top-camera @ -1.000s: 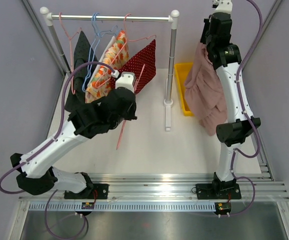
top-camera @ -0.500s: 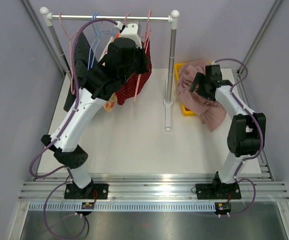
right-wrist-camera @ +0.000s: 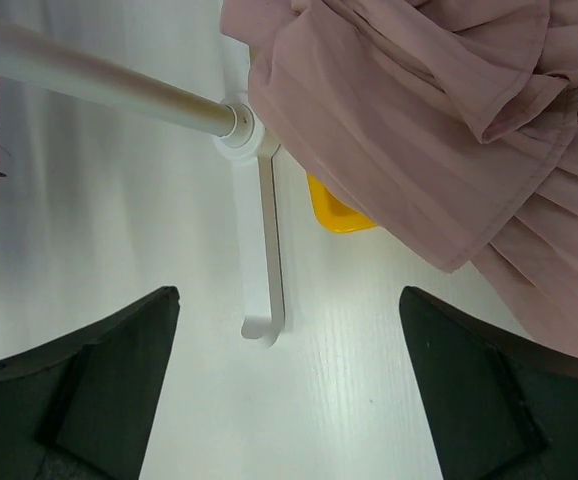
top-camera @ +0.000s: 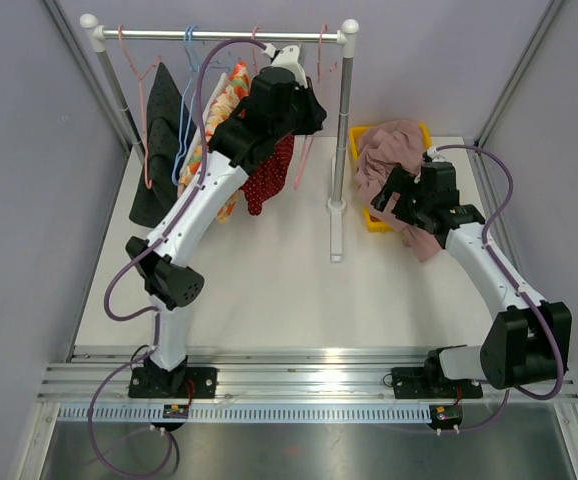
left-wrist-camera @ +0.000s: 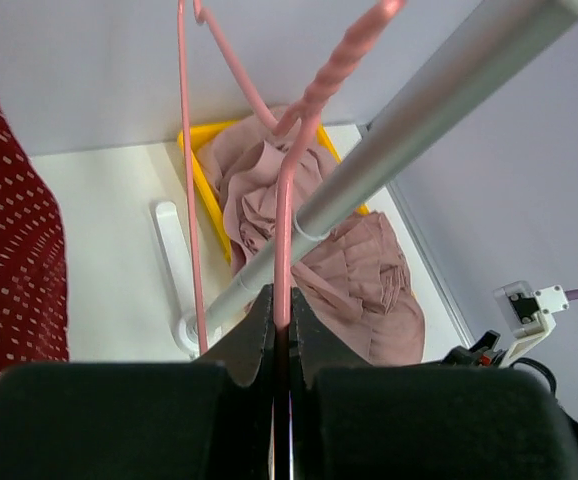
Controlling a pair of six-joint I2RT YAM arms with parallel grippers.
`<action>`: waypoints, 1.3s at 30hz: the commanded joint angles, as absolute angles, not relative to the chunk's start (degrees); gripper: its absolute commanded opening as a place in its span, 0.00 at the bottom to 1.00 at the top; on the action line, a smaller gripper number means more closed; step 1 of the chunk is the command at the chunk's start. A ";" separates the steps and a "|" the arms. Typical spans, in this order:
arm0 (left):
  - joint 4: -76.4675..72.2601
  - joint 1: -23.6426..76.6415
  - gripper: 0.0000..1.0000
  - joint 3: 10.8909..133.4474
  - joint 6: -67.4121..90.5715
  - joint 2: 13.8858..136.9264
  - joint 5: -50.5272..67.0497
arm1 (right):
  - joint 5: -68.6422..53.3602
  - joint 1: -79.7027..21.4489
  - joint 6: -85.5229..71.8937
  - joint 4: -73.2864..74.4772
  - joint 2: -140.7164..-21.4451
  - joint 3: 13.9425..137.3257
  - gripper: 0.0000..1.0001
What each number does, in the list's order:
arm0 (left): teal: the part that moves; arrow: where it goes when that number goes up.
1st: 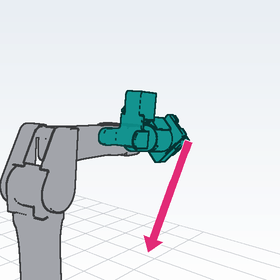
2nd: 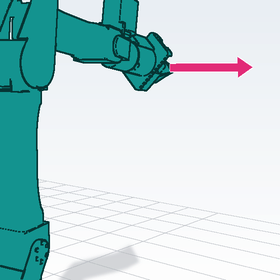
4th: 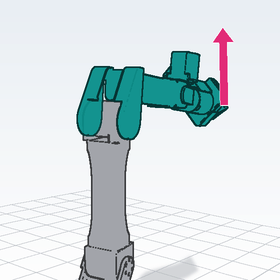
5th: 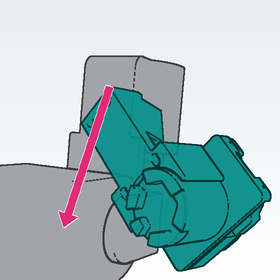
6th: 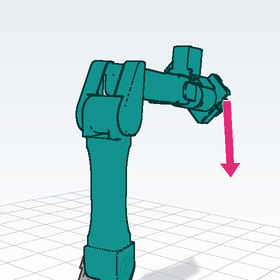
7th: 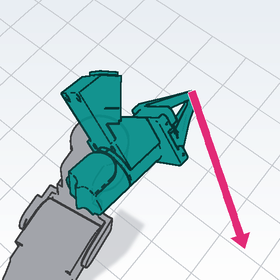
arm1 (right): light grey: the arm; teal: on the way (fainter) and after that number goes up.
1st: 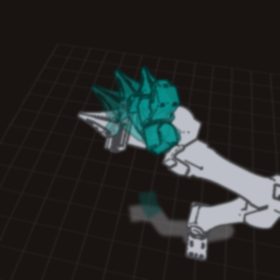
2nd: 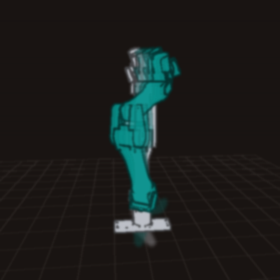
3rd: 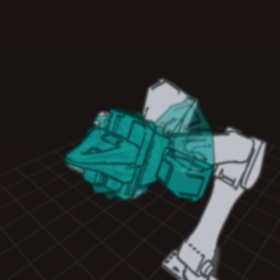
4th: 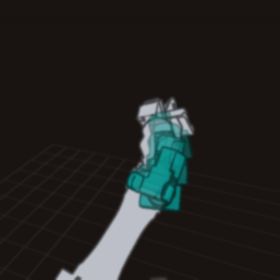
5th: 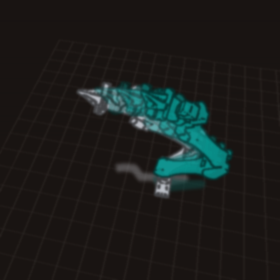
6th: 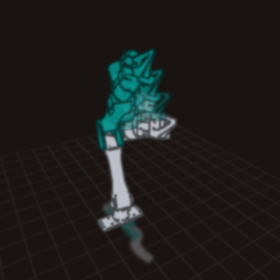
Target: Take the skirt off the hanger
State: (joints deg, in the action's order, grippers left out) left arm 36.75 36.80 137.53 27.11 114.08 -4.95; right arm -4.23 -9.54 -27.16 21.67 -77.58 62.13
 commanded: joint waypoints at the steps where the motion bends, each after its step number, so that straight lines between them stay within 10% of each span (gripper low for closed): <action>1: 33.13 37.35 0.03 138.88 28.13 112.51 -2.02 | -6.24 -9.84 -26.28 20.56 -74.72 60.04 0.99; 5: 35.59 38.58 0.39 136.06 25.85 106.80 -4.56 | -6.77 -9.84 -26.37 20.65 -73.30 58.80 0.99; 6: 36.38 38.93 0.72 135.71 24.62 103.92 -6.31 | -6.94 -9.84 -26.45 21.00 -72.87 58.36 1.00; 11: 42.36 39.11 0.99 132.64 21.63 95.11 -11.24 | -7.29 -10.37 -26.46 21.71 -70.67 56.17 0.99; 22: 41.67 33.14 0.99 116.46 18.63 86.74 -12.57 | -6.51 -10.55 -26.46 25.48 -62.06 50.80 1.00; 32: 38.93 32.70 0.91 126.02 19.86 101.59 -11.42 | -3.34 -10.55 -24.87 31.11 -55.81 49.83 0.99; 37: 40.87 32.70 0.21 130.17 22.84 106.70 -14.24 | -4.13 -10.46 -25.31 31.90 -54.14 49.48 0.99; 39: 40.00 32.70 0.15 128.59 23.81 105.74 -15.29 | -4.31 -10.55 -25.22 32.17 -53.96 49.66 0.99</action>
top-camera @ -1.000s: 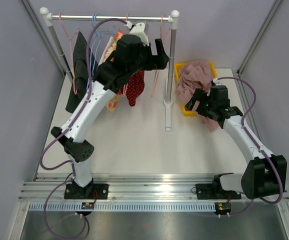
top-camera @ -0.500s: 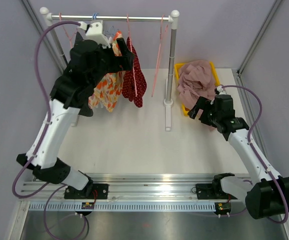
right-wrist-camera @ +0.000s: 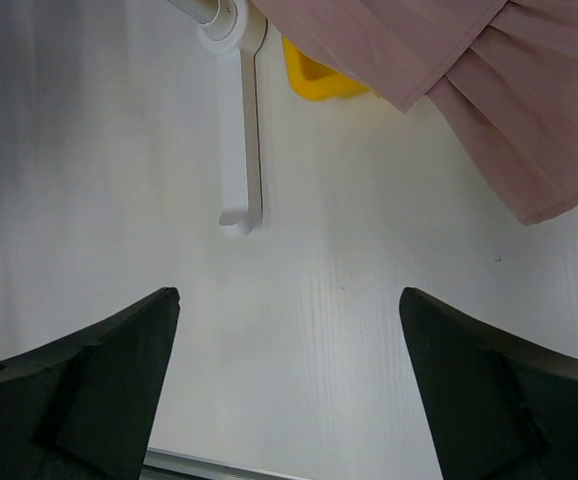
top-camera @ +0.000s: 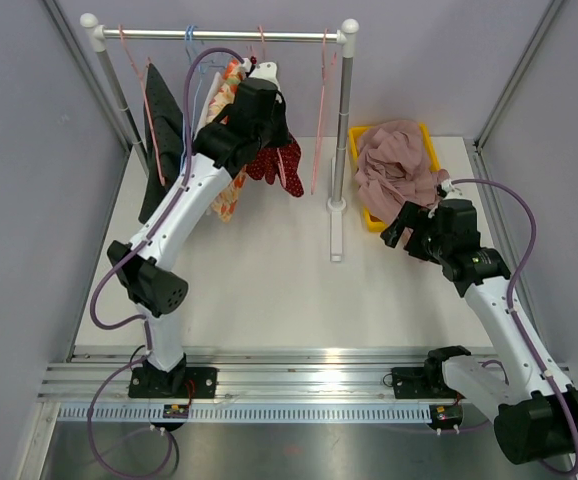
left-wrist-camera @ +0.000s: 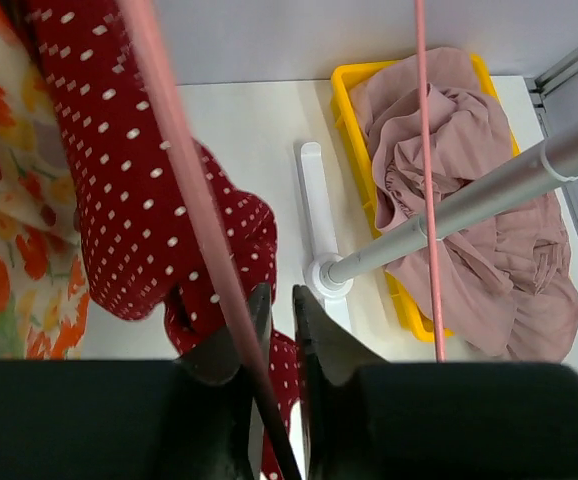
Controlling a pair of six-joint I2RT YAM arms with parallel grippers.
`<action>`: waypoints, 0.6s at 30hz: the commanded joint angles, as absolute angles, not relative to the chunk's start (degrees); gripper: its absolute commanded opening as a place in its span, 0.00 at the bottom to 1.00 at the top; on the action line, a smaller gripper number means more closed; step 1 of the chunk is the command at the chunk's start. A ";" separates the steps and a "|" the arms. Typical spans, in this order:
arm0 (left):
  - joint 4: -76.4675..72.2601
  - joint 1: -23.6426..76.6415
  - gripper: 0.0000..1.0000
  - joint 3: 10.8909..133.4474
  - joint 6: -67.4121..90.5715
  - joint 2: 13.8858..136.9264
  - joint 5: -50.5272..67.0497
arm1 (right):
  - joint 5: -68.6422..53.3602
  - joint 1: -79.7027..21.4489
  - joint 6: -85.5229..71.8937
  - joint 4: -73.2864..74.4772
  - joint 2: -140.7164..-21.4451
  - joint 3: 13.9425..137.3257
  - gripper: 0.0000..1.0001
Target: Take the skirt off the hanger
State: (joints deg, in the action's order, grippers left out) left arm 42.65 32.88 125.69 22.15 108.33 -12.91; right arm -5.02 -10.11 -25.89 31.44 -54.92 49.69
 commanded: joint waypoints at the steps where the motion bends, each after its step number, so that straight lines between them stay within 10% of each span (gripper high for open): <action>1: 39.47 32.70 0.13 127.63 23.82 104.34 -15.38 | -4.31 -10.55 -25.22 32.17 -53.96 49.75 0.99; 12: 46.83 34.10 0.00 135.87 19.25 99.14 -18.63 | -14.49 -12.47 -23.38 27.61 -57.03 59.12 0.99; 18: 49.83 35.24 0.00 139.57 18.98 94.85 -18.81 | -7.83 -30.03 -19.16 28.12 -65.45 78.29 0.99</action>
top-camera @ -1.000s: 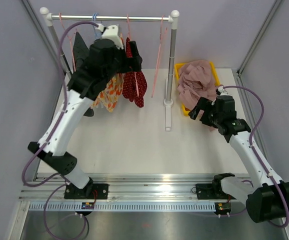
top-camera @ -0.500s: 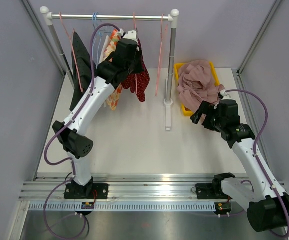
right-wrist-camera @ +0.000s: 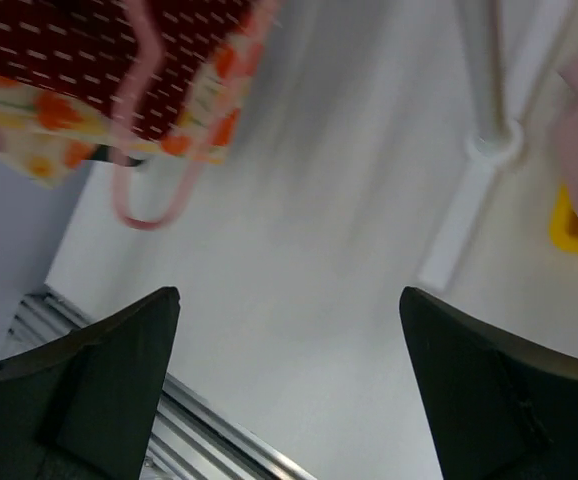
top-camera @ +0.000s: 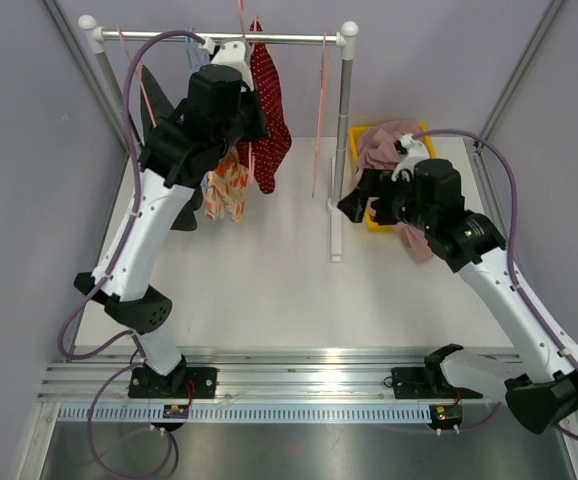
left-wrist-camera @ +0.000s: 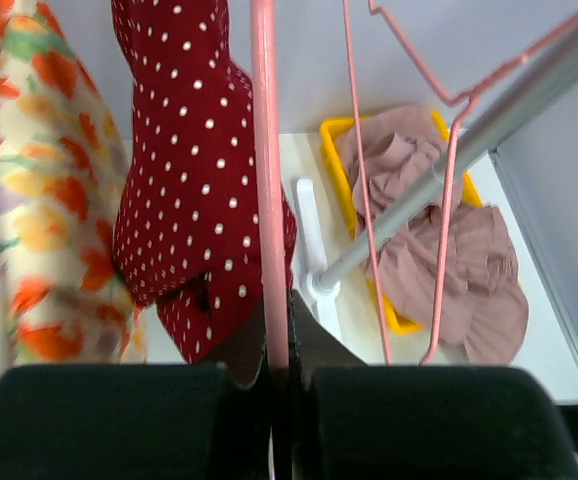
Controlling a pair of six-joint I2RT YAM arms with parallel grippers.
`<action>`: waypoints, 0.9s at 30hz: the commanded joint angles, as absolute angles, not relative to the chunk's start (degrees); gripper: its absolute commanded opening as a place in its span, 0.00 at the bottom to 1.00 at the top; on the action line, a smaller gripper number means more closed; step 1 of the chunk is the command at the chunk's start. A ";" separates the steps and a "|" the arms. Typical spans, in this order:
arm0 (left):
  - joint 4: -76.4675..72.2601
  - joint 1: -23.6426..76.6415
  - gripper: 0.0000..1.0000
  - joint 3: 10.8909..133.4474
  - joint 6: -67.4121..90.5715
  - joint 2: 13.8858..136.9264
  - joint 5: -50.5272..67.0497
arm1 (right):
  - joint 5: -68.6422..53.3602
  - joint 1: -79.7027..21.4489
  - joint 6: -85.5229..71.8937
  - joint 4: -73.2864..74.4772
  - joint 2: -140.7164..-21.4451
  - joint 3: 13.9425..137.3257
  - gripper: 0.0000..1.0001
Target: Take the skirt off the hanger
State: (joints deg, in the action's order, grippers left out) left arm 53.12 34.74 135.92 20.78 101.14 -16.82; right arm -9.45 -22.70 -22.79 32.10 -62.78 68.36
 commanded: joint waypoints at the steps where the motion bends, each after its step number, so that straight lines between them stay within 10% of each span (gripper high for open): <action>1: 50.27 35.24 0.00 139.22 19.16 94.14 -18.63 | -5.30 -32.32 -18.81 28.12 -66.61 80.66 0.99; 24: 51.86 36.56 0.00 129.29 24.17 80.34 -11.52 | 13.26 -57.66 -12.75 16.44 -90.17 98.17 0.99; 26: 50.98 36.56 0.00 127.01 24.52 79.20 -11.34 | 13.62 -57.66 -11.52 13.73 -90.53 97.65 0.79; 27: 50.72 36.56 0.00 126.22 24.52 78.32 -11.25 | 13.19 -57.66 -11.17 12.93 -90.61 97.47 0.52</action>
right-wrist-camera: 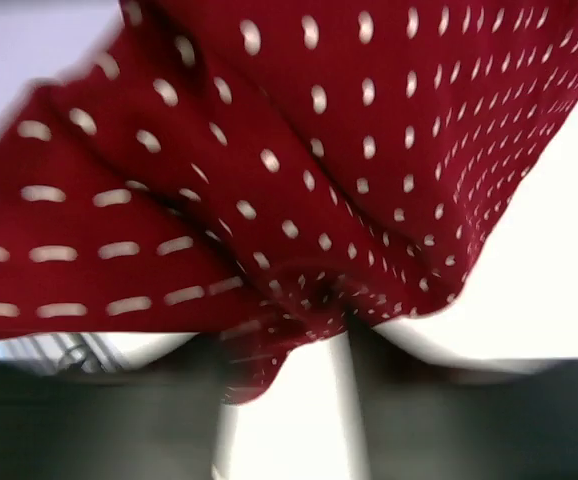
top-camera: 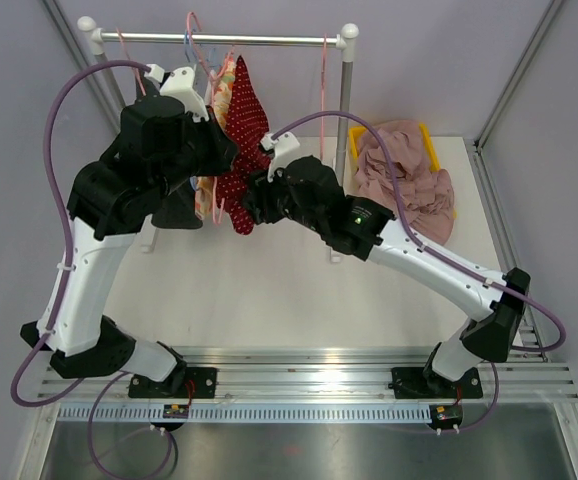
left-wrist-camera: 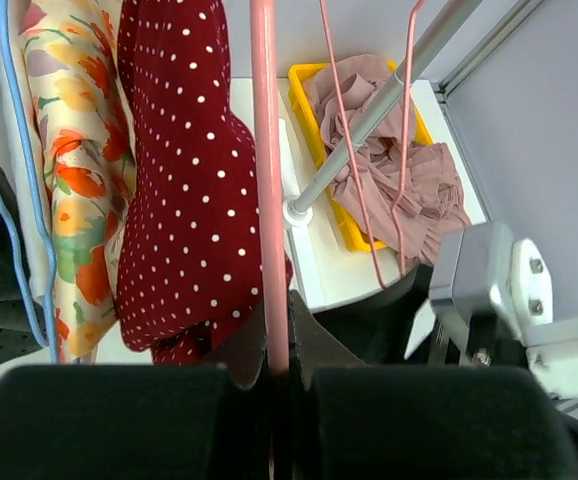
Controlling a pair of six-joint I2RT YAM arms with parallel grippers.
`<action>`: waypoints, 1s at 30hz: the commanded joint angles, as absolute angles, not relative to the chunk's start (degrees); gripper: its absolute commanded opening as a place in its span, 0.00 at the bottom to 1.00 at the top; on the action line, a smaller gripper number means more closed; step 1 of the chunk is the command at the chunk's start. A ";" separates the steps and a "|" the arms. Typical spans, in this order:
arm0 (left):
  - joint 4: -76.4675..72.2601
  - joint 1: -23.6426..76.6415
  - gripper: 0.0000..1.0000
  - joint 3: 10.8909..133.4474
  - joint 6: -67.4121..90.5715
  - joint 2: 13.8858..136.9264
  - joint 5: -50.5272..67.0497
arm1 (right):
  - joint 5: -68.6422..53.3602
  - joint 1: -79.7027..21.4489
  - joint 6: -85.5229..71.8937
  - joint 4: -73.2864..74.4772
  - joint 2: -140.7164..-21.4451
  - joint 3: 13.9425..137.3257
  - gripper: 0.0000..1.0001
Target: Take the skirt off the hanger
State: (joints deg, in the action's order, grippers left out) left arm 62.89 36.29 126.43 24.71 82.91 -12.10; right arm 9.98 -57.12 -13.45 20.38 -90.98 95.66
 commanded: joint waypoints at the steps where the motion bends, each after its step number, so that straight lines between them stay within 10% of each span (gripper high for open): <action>1: 50.63 36.56 0.00 125.78 24.52 77.96 -11.34 | 13.18 -57.74 -10.90 11.96 -90.62 97.38 0.17; 2: 50.63 36.56 0.00 125.25 24.52 77.78 -11.60 | 13.44 -58.01 -10.99 11.95 -90.53 97.30 0.00; 19: 53.79 36.39 0.00 134.73 17.05 82.26 -21.18 | 22.84 -68.71 -36.01 1.14 -68.65 39.84 0.00; 30: 53.44 36.47 0.00 130.09 18.02 81.13 -18.90 | 40.02 -72.07 -32.53 15.00 -63.65 49.47 0.00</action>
